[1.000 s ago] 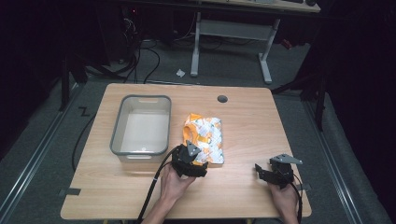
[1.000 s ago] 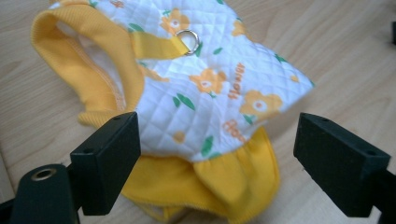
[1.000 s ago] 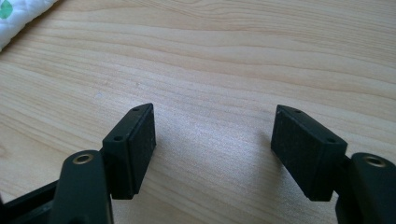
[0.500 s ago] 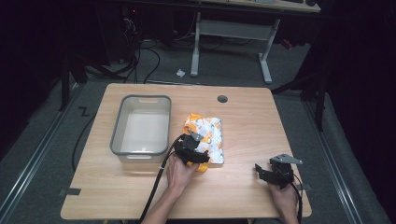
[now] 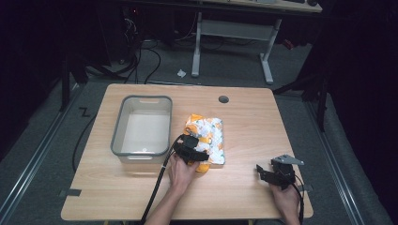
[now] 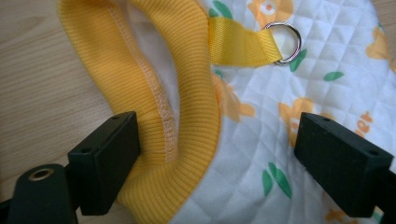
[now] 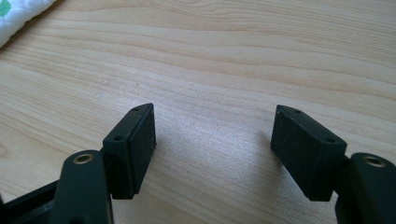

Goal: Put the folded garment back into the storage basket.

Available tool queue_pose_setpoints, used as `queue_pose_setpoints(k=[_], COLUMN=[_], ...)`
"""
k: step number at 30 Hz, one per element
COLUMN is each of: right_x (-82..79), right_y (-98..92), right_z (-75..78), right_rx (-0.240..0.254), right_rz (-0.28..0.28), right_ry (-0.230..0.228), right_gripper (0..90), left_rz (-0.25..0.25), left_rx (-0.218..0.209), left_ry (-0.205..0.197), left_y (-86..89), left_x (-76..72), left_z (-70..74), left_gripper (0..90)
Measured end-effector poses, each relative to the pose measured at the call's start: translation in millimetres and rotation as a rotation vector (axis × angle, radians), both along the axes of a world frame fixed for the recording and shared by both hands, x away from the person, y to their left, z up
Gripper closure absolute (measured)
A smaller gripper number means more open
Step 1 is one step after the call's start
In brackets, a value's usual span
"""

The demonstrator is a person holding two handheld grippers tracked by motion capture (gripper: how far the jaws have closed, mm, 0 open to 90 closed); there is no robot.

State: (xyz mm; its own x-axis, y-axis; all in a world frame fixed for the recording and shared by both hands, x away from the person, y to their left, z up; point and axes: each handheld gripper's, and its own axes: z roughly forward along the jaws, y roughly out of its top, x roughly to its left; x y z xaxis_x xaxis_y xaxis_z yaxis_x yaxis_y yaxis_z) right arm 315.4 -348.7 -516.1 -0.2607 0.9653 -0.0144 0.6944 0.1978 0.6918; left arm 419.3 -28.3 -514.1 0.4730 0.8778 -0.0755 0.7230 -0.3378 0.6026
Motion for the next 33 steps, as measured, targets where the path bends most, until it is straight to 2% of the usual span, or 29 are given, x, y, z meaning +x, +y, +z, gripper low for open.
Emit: queue_pose_setpoints(k=[8,12,17,20,26,33], right_x=[-0.1,-0.2,-0.2,-0.2,-0.2,-0.2], right_y=[0.1,0.2,0.2,0.2,0.2,0.1], right_z=[0.0,0.0,0.0,0.0,0.0,0.0], right_rx=[-0.001,-0.001,-0.001,0.000,-0.001,-0.001], right_rz=[0.001,0.002,0.002,0.002,0.002,0.003], right_ry=[-0.001,0.000,-0.001,0.000,-0.001,0.000], right_gripper=[31.3,31.3,31.3,31.3,31.4,31.3], left_rz=[-0.007,-0.043,-0.080,-0.094,-0.115,-0.142], left_rx=[0.012,0.009,-0.010,-0.027,-0.051,-0.071], left_ry=[-0.010,-0.013,-0.021,-0.009,-0.003,-0.027], left_y=[-1.3,-2.9,-5.9,-5.2,-4.1,-4.8], left_x=[0.6,2.4,-0.4,0.2,0.4,-4.7], left_z=[0.1,3.1,4.6,5.3,6.3,14.2], left_gripper=[17.9,32.2,55.1,62.4,69.2,71.5])
